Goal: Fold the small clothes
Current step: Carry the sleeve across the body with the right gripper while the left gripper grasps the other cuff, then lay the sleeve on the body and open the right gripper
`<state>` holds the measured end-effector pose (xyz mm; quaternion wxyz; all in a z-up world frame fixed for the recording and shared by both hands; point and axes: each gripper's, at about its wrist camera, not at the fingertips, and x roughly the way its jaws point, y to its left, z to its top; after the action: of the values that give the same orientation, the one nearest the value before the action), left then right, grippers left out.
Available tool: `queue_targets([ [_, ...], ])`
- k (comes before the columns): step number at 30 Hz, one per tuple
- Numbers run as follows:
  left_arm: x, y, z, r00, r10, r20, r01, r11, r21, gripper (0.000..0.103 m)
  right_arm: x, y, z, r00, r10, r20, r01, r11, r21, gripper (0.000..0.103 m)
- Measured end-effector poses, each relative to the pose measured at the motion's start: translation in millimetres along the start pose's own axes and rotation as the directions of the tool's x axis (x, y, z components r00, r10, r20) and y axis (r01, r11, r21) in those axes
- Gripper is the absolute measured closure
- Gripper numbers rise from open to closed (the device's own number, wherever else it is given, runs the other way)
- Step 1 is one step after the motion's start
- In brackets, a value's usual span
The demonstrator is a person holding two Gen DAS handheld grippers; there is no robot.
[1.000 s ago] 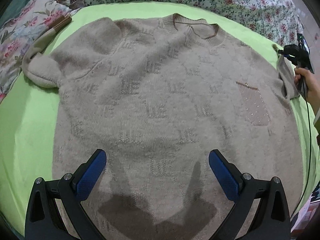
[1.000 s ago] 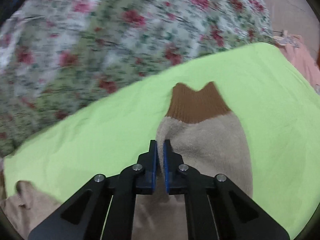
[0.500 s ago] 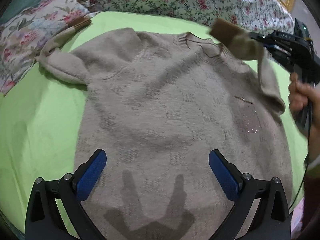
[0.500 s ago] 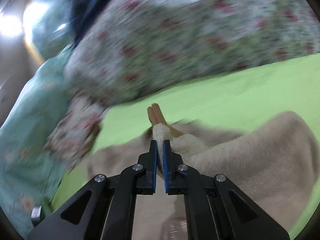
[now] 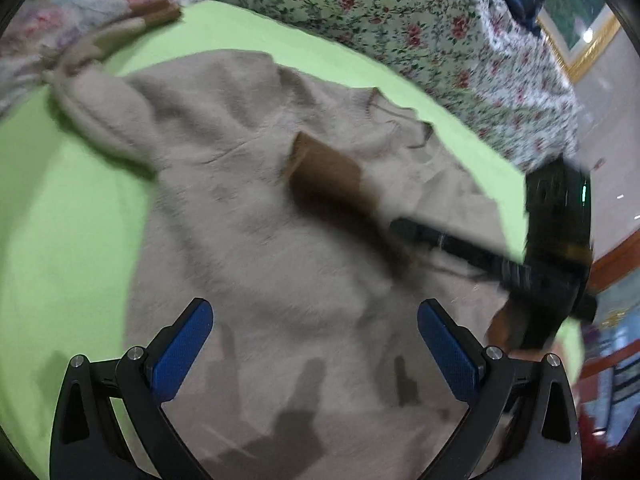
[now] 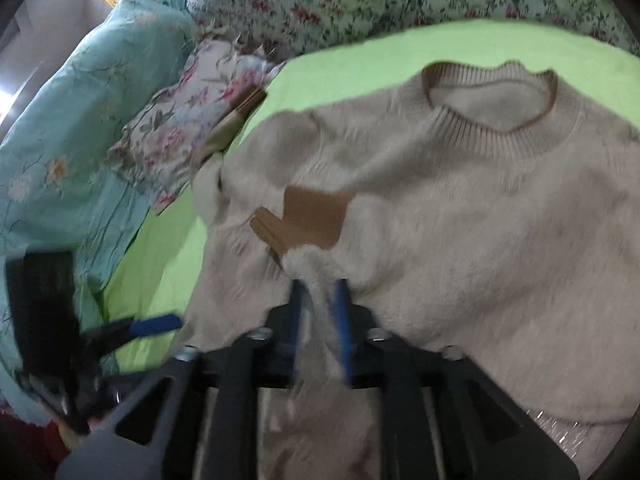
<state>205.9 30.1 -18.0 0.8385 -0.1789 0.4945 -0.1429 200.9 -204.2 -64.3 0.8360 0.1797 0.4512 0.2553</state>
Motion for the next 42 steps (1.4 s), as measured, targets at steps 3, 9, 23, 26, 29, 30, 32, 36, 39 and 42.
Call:
queue_targets([
  [3, 18.8, -0.9, 22.6, 0.999, -0.043, -0.015, 0.043, 0.999, 0.006, 0.001, -7.7, 5.5, -3.9, 0.999, 0.027, 0.022, -0.027, 1.0, 0.007, 0.055],
  [9, 77.8, 2.0, 64.8, 0.993, -0.063, -0.098, 0.064, 0.998, 0.005, 0.003, -65.9, -10.3, -28.7, 0.99, -0.054, 0.128, 0.042, 0.995, 0.09, 0.054],
  [23, 48.8, -4.7, 81.8, 0.989, 0.04, 0.14, -0.056, 0.991, 0.118, 0.099, -173.4, -82.2, -76.4, 0.89, -0.361, 0.279, 0.239, 0.89, 0.389, 0.05],
  [26, 53.8, 9.7, 83.0, 0.991, 0.062, 0.116, -0.073, 0.993, 0.092, 0.099, -176.3, -104.1, -72.4, 0.866, -0.433, 0.248, 0.3, 0.849, 0.435, 0.047],
  [29, 51.4, 15.8, 82.8, 0.99, 0.056, 0.131, -0.065, 0.996, 0.068, 0.099, -173.8, -125.9, -61.1, 0.859, -0.466, 0.211, 0.332, 0.821, 0.464, 0.041],
  [30, 52.3, 17.3, 83.0, 0.989, 0.06, 0.134, -0.068, 0.996, 0.058, 0.099, -171.7, -133.7, -56.6, 0.854, -0.481, 0.196, 0.35, 0.811, 0.469, 0.038],
  [32, 55.1, 17.3, 82.7, 0.989, 0.071, 0.128, -0.078, 0.995, 0.055, 0.099, -165.0, -145.0, -48.1, 0.856, -0.487, 0.172, 0.363, 0.805, 0.47, 0.035],
  [36, 55.1, 19.7, 77.8, 0.99, 0.077, 0.121, -0.082, 0.996, 0.04, 0.099, -138.8, -164.9, -35.9, 0.883, -0.456, 0.111, 0.357, 0.806, 0.473, 0.035],
  [39, 54.1, 18.4, 78.3, 0.991, 0.077, 0.113, -0.082, 0.996, 0.038, 0.099, -126.6, -158.2, -27.2, 0.889, -0.446, 0.101, 0.376, 0.839, 0.395, 0.091],
  [42, 48.9, 12.0, 81.1, 0.991, 0.065, 0.117, -0.071, 0.996, 0.053, 0.099, -135.4, -149.1, -24.1, 0.878, -0.464, 0.116, 0.396, 0.841, 0.368, 0.093],
])
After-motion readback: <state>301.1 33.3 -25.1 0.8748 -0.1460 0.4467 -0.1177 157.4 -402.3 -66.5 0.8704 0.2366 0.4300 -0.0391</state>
